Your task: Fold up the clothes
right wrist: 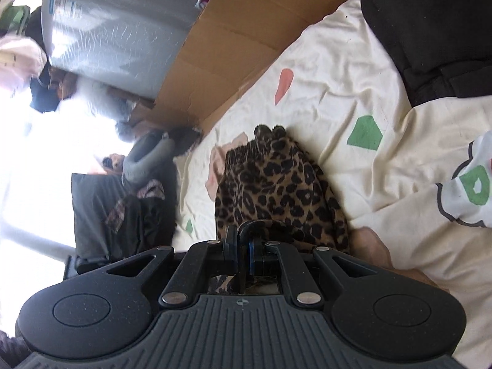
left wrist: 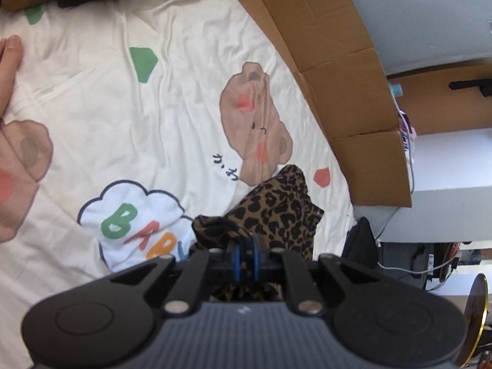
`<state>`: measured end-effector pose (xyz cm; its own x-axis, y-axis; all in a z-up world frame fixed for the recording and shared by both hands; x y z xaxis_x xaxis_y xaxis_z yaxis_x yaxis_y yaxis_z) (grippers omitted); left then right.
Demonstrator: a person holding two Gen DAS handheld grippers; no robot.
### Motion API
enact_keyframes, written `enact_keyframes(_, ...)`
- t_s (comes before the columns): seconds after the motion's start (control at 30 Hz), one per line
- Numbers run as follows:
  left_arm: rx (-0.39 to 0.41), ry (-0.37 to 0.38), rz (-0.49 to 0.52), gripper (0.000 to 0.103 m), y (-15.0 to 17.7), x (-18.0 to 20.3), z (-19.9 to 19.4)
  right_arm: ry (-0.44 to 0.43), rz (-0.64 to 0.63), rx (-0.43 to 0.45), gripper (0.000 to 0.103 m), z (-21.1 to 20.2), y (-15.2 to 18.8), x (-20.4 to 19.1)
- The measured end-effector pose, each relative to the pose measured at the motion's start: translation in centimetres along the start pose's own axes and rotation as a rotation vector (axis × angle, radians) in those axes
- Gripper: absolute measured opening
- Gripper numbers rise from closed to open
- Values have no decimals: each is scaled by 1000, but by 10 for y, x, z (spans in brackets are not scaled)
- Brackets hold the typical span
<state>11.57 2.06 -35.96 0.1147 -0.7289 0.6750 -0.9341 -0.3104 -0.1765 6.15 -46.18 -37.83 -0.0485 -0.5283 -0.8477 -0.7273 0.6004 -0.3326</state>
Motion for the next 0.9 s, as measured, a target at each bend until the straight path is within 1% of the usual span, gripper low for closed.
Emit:
enact_keyframes(0.17, 9, -45, -9, 9, -6, -13, 24, -3, 47, 33, 5, 16, -3, 11)
enact_keyframes(0.33, 38, -73, -22, 9, -10, -22, 44, 48, 81, 37, 5, 36, -9, 23)
enact_keyframes(0.47, 44, -76, -40, 9, -8, -24, 57, 82, 91, 27, 5, 48, -12, 31)
enact_keyframes(0.53, 27, -75, -51, 9, -8, -23, 67, 96, 108, 42, 6, 52, -15, 36)
enact_keyframes(0.57, 17, -87, -41, 9, -9, -23, 73, 103, 118, 54, 6, 54, -16, 39)
enact_keyframes(0.67, -19, -143, 32, 9, -14, -20, 89, 127, 148, 82, 6, 60, -16, 48)
enact_keyframes(0.77, -50, -172, 61, 9, -19, -18, 100, 146, 171, 88, 8, 64, -15, 53)
enact_keyframes(0.9, -101, -243, 88, 9, -25, -20, 112, 155, 180, 90, 8, 66, -14, 56)
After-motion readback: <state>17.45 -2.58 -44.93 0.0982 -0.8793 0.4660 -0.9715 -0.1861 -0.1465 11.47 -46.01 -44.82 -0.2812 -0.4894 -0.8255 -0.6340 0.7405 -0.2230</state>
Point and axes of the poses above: each gripper's, at about its wrist camera, not at the fingertips, and z roughly the way its jaws point, x to its right, y to its underside, the point moved 8 cm from there along z, roughly the way its jaws point, and after that the axes turned 10 degrees about x, right-handed, at the moved point
